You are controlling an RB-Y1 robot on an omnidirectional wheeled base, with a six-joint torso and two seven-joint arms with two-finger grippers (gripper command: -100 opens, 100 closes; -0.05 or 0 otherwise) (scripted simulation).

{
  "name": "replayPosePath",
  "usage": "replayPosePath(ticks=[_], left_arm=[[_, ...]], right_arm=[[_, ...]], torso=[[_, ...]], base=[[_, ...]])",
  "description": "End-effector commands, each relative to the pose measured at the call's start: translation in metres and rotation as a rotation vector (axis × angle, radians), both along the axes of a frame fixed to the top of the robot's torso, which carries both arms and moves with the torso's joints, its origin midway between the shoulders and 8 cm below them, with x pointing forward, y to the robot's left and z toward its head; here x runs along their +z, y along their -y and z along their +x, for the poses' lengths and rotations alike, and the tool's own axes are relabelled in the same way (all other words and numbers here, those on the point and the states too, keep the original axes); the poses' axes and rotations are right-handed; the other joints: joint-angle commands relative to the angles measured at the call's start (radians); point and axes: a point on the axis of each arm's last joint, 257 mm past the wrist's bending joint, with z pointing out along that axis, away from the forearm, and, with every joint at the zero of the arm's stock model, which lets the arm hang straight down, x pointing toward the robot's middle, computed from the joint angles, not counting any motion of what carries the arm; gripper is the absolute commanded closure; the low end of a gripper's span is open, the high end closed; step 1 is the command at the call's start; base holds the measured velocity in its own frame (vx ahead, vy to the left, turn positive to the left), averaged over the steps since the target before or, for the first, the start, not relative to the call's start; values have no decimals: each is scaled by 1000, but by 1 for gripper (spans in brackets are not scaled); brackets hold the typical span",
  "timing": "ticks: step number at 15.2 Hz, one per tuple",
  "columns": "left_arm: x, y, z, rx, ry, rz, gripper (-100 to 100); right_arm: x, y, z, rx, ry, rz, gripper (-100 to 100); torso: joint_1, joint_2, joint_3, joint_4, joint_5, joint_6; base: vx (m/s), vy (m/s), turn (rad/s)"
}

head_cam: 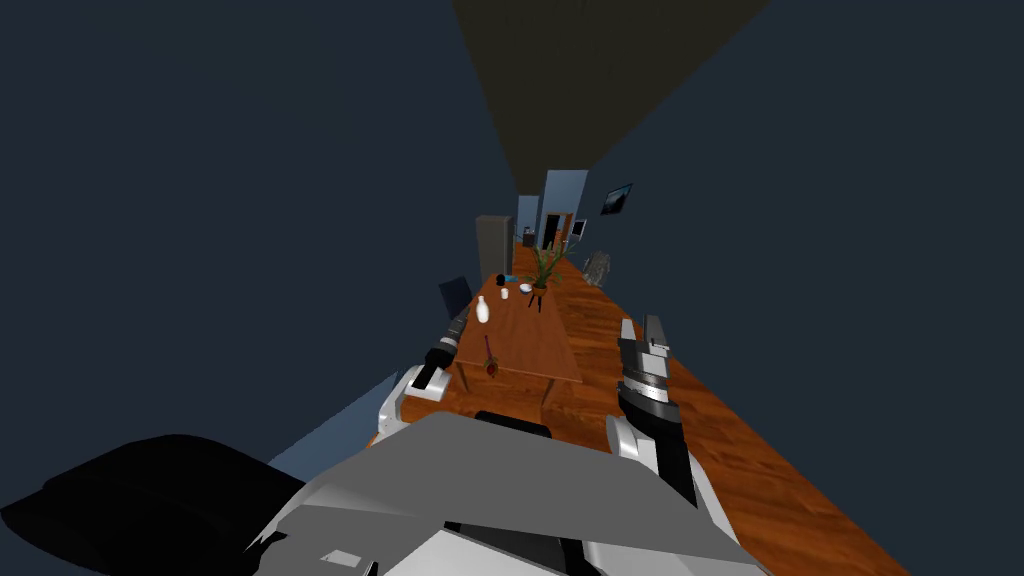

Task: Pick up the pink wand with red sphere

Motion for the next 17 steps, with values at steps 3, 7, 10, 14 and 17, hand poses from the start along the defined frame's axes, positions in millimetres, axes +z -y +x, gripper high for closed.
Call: replayPosePath(ticks=[3, 7, 10, 14, 17], left_arm=[[-33, -2, 9, 21, -102, 16, -100], [-59, -5, 12, 41, -186, 25, -100], [-81, -7, 14, 56, -258, 36, -100], [-102, -8, 15, 69, -327, 49, -100], [-123, -10, 14, 82, -395, 63, -100]], right_arm=[[0, 0, 0, 0, 0, 0, 0], [0, 0, 0, 0, 0, 0, 0], [0, 0, 0, 0, 0, 0, 0], [0, 0, 0, 0, 0, 0, 0], [0, 0, 0, 0, 0, 0, 0]], torso=[[0, 0, 0, 0, 0, 0], [0, 0, 0, 0, 0, 0], [0, 0, 0, 0, 0, 0], [0, 0, 0, 0, 0, 0], [0, 0, 0, 0, 0, 0]], base=[[3, 8, -113], [2, 8, -149], [2, 8, -106], [2, 8, -115], [1, 9, -126]])
